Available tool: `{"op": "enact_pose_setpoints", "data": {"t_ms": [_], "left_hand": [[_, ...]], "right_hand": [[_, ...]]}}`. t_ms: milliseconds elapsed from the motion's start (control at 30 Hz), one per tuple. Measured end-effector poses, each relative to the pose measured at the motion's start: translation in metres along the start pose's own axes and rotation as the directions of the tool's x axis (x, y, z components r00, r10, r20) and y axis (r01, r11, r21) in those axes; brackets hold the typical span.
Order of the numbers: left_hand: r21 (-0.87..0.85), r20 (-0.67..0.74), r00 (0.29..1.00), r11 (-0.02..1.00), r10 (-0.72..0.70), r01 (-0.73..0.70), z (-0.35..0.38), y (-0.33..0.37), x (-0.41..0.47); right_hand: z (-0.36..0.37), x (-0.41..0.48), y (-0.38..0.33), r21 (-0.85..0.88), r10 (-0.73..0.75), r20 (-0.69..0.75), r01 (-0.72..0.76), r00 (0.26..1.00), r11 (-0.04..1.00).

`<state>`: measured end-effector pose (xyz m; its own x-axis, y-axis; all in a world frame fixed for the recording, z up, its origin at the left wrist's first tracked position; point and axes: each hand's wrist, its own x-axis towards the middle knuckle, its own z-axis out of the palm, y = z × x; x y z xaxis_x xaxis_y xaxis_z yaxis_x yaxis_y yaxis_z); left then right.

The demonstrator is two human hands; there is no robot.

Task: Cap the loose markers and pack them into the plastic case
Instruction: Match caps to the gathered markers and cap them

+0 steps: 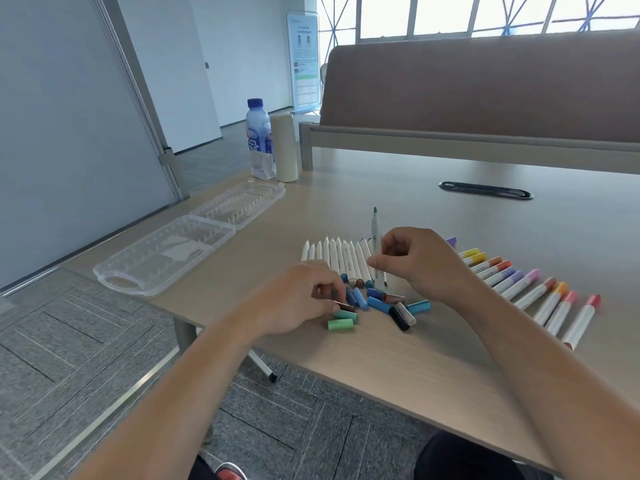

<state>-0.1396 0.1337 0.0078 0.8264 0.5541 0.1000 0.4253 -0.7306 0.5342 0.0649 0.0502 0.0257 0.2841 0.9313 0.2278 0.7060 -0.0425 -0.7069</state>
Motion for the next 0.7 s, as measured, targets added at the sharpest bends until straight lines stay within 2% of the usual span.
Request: {"op": "enact_pose_setpoints", "data": {"t_ms": [300,467,533,567,633,700], "left_hand": [[0.154,0.057,0.998,0.988,-0.026,0.017,0.005,0.005,0.006],[0.130,0.035,0.999,0.991,-0.026,0.021,0.007,0.004,0.007],[0.024,-0.043,0.998,0.999,-0.044,0.045,0.002,0.002,0.008],[-0.089,-0.098,0.992,0.994,-0.076,0.067,-0.001,0.001,0.010],[-0.367,-0.174,0.971,0.925,-0.167,0.093,-0.008,0.002,0.014],[-0.546,-0.210,0.952,0.835,-0.222,0.075,-0.012,0.004,0.020]], "right_hand": [[-0.001,0.001,0.000,0.002,0.015,-0.015,-0.015,1.000,1.000],[-0.002,0.001,-0.002,-0.016,0.025,-0.028,-0.025,0.999,1.000],[-0.004,0.000,-0.004,-0.009,0.023,-0.035,-0.023,0.999,1.000],[-0.005,0.000,-0.005,-0.003,0.017,-0.044,-0.017,0.999,1.000],[-0.008,-0.001,-0.007,0.003,0.006,-0.058,-0.006,0.998,1.000],[-0.009,-0.001,-0.009,0.016,0.002,-0.048,-0.002,0.999,1.000]]}}
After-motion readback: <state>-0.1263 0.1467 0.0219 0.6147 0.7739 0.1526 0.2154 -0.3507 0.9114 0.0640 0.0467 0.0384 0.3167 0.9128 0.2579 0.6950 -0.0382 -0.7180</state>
